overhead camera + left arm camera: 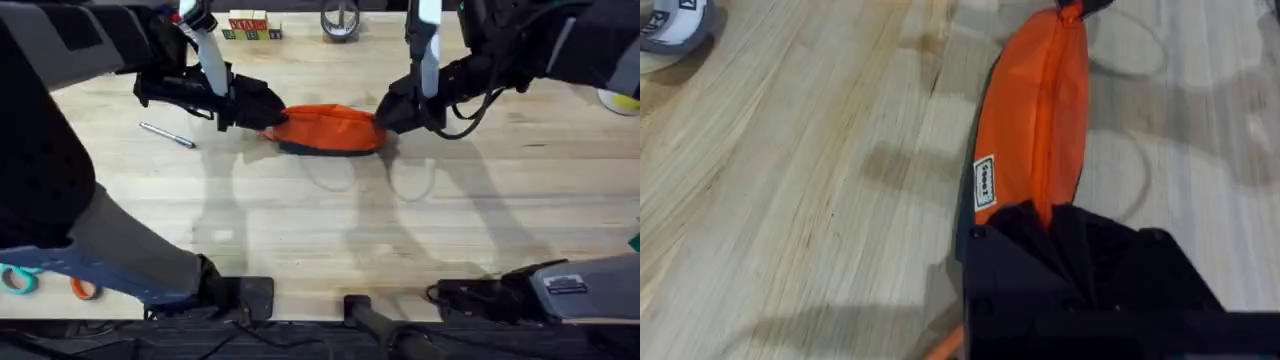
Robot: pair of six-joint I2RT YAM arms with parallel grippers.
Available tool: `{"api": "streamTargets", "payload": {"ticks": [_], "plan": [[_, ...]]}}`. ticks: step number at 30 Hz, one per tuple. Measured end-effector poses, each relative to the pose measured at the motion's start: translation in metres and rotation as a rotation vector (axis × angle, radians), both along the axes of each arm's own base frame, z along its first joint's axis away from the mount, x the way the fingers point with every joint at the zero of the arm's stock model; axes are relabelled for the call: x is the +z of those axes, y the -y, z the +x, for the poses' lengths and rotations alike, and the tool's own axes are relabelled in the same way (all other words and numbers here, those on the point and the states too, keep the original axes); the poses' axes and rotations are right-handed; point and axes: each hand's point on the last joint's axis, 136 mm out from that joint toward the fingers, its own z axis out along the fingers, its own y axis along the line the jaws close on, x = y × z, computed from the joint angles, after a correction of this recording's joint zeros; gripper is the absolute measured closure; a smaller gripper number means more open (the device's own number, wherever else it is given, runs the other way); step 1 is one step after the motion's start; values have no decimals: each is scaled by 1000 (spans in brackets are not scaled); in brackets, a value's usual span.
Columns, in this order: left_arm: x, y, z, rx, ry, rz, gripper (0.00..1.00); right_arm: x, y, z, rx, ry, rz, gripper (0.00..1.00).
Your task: Unzip the bag, pick up the pens from the table one at a time and place them inside, then zip the bag closed.
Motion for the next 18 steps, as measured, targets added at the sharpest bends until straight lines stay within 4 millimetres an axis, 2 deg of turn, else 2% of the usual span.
{"api": "streamTargets", "payload": {"ticks": [12, 18], "plan": [[0, 0, -1, 0, -8, -1, 960, 1, 0, 0, -1, 4, 0, 968], [0, 0, -2, 0, -13, -2, 960, 20, 2, 1, -16, 52, 2, 969]]}}
